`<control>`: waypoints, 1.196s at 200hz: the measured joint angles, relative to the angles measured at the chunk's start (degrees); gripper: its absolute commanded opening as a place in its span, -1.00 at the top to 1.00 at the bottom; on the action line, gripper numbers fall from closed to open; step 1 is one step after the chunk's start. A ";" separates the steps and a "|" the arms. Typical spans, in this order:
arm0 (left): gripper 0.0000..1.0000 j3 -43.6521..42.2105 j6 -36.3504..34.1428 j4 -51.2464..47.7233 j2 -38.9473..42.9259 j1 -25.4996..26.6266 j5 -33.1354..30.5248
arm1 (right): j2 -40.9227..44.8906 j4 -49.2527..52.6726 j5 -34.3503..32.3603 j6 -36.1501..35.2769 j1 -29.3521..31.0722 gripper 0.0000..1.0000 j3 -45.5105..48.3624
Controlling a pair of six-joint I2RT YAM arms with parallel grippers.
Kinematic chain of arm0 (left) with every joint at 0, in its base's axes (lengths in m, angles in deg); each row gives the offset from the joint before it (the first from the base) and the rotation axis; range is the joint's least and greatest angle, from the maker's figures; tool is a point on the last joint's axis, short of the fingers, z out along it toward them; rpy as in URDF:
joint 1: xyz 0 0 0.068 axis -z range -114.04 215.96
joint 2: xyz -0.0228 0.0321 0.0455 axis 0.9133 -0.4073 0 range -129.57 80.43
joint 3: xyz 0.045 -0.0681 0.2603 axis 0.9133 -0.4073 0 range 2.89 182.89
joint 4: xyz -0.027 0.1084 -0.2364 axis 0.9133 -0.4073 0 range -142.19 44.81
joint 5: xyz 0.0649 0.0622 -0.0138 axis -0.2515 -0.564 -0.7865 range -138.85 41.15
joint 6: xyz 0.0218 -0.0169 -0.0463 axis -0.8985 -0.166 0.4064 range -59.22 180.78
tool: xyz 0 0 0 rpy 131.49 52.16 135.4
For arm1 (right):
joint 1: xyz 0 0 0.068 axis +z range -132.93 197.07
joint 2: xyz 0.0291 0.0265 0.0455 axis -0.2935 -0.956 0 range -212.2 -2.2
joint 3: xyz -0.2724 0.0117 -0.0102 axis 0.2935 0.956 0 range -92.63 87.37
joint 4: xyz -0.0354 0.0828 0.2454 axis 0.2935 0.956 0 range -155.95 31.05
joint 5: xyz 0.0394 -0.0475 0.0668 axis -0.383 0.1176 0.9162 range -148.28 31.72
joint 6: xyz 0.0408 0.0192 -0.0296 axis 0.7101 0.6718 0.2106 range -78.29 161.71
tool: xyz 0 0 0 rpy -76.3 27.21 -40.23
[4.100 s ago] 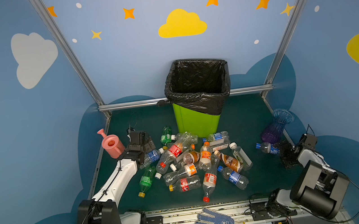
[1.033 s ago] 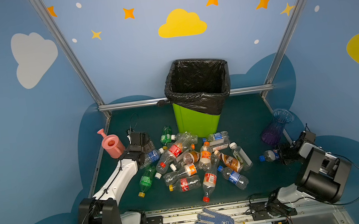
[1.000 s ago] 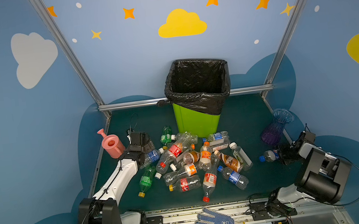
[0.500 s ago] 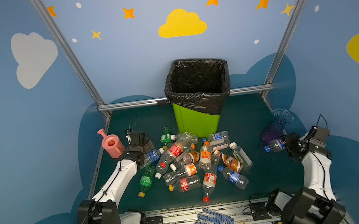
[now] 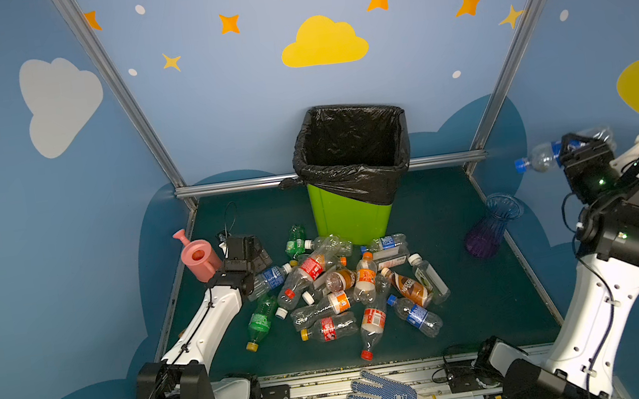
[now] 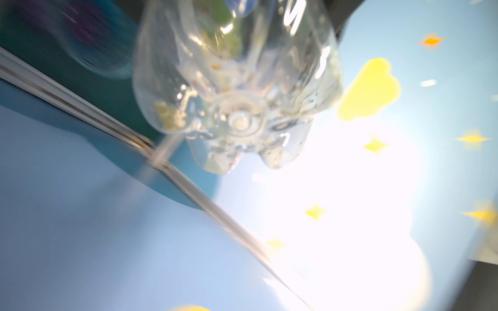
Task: Throw the plastic bottles in the bin
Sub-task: 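Lift the held bottle with the right gripper over the bin and open it, then lower the right gripper to the clear white-capped bottle near the purple vase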
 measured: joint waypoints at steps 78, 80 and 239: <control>-1.00 -1.31 1.66 -1.42 3.78 0.00 1.49 | -47.30 7.30 -0.85 -12.00 40.13 -0.74 -58.82; -1.00 -1.33 1.70 -1.60 3.98 0.00 1.49 | -49.96 9.03 -0.81 -12.76 40.76 -0.79 -62.31; -1.00 -3.78 -5.42 -3.28 13.77 10.71 1.29 | -0.92 -8.46 -3.58 -14.12 25.46 -0.96 10.27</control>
